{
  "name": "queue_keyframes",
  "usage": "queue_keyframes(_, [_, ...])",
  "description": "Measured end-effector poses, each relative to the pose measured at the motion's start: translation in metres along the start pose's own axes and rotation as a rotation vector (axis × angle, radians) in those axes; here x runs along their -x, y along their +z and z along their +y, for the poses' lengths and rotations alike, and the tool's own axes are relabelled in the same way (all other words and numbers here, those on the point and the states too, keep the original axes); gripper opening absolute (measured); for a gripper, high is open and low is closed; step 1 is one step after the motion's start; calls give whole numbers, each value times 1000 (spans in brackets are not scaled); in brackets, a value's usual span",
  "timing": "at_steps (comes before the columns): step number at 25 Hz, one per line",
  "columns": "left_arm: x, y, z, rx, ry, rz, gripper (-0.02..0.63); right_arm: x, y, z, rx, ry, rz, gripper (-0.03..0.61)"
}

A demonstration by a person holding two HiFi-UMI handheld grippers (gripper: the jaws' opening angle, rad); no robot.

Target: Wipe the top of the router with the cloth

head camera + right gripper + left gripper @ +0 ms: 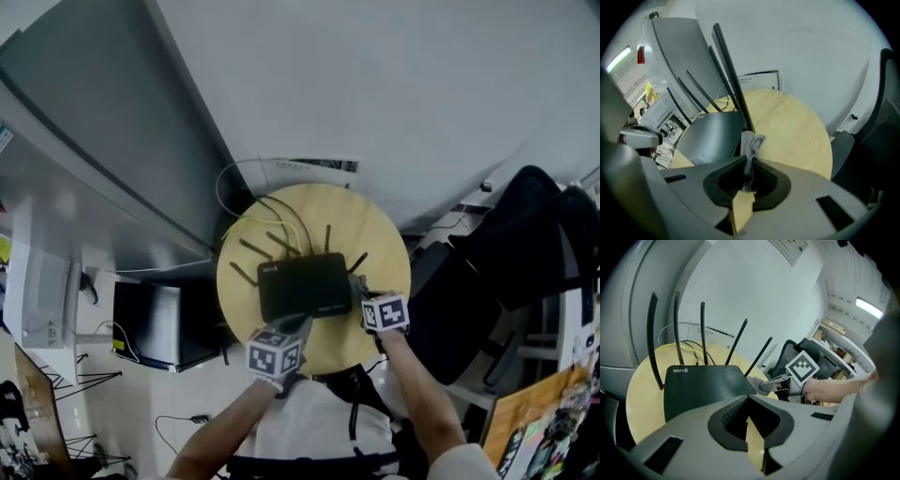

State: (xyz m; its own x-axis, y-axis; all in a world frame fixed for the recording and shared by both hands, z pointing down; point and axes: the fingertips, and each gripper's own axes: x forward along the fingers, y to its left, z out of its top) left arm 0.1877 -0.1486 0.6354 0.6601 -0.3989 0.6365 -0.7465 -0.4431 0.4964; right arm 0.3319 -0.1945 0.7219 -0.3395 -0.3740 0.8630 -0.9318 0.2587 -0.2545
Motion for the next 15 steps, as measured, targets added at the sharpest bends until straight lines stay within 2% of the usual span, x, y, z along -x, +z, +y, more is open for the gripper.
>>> queue_keyframes(5, [0, -1, -3, 20, 39, -14, -3, -14, 7, 7, 78, 99, 1, 37])
queue_keyframes(8, [0, -4, -3, 25, 50, -13, -2, -14, 5, 9, 87, 152, 2, 37])
queue_keyframes(15, [10, 1, 10, 19, 56, -23, -3, -4, -21, 14, 73, 180, 11, 37])
